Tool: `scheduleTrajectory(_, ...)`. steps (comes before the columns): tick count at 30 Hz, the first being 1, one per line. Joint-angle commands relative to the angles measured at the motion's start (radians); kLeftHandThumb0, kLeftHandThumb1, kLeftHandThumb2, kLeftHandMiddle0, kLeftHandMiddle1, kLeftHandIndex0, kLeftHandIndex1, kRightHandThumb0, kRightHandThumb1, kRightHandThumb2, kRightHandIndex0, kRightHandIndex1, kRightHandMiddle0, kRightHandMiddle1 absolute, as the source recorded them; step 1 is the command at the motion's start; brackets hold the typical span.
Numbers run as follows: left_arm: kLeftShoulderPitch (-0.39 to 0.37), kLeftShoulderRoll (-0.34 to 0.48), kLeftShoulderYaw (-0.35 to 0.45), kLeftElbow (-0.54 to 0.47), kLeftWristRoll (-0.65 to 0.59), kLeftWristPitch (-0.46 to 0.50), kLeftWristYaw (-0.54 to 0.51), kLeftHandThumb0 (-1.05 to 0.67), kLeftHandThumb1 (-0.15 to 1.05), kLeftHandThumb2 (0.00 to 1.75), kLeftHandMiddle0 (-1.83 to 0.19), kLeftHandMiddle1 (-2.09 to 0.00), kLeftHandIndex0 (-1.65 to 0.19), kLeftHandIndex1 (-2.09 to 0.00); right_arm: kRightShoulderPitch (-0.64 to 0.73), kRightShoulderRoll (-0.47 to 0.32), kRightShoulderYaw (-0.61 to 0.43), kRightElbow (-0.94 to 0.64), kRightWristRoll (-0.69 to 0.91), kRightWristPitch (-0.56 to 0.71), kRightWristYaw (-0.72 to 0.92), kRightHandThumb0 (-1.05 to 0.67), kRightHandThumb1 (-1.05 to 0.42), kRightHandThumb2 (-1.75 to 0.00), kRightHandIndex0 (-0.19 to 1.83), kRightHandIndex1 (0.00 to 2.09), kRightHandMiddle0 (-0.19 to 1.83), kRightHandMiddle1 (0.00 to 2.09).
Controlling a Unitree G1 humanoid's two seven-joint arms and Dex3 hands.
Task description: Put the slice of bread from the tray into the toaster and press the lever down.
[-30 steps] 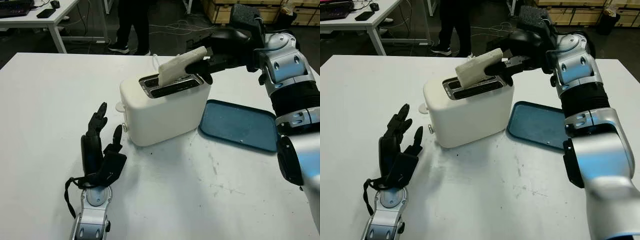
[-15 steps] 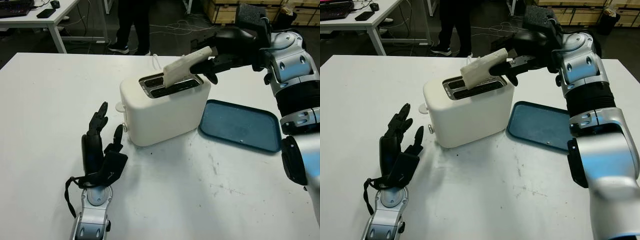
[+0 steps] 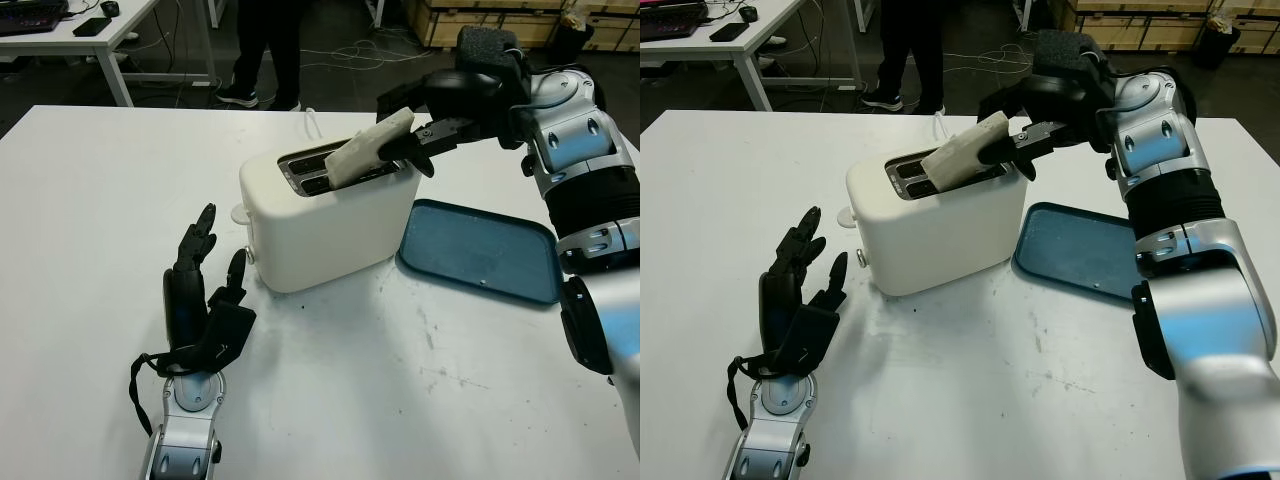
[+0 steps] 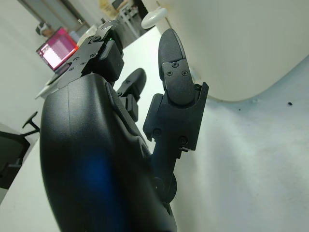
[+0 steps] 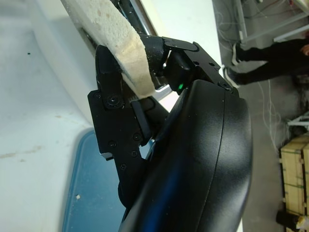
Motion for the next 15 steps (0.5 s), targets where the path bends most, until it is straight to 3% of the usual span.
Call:
scheduleTrajectory(1, 0.001, -0.005, 0.001, -0.002, -0.005, -0.020, -0.001, -0.55, 0.92, 0.45, -0.16, -0.64, -0.38, 0.00, 0.006, -0.002, 0.001, -0.015, -0.006, 0.008, 0.000, -0.36, -0.92, -0.27, 1.05, 1.75, 0.65, 1.70)
scheduleTrajectory(8, -0.001, -0.003, -0.004, -0.007, 0.002, -0.012, -0.003, -0.55, 0.92, 0.45, -0.16, -0.65, -0.37, 0.00, -0.001, 0.005, 0.034, -0.007, -0.028, 0.029, 0.021, -0.37, -0.92, -0.32, 1.08, 1.75, 0.74, 1.75)
scheduleTrajectory(15, 0.006, -0.006, -0.005, -0.014, -0.002, -0.011, -0.001, -0.54, 0.92, 0.46, -0.16, -0.66, -0.38, 0.00, 0.009, 0.031, 0.046, -0.025, -0.041, 0.035, -0.010, -0.39, -0.92, -0.27, 1.06, 1.75, 0.69, 1.75)
